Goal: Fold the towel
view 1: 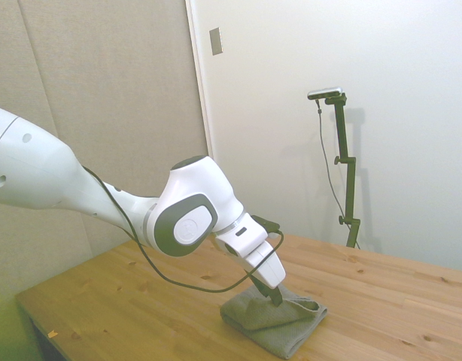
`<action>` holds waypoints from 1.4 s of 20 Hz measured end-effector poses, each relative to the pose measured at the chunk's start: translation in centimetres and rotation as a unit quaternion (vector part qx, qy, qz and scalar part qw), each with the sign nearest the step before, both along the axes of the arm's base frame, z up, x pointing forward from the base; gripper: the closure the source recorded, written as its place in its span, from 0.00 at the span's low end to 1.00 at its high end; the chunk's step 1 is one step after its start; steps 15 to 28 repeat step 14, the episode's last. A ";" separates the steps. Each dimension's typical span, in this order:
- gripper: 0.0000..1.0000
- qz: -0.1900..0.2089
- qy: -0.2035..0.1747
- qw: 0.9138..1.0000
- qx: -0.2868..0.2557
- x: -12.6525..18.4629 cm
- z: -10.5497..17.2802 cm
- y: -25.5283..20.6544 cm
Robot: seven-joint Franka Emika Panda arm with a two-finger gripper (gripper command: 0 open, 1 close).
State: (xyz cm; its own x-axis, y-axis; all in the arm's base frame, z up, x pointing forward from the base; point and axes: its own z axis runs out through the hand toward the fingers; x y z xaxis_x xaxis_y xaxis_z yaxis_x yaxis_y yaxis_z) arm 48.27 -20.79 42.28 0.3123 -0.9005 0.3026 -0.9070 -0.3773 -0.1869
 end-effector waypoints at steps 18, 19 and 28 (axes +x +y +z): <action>0.00 0.120 0.073 0.987 0.082 -11.6 3.7 9.1; 0.00 0.120 0.073 0.987 0.082 -11.6 3.7 9.1; 0.00 0.120 0.073 0.987 0.082 -11.6 3.7 9.1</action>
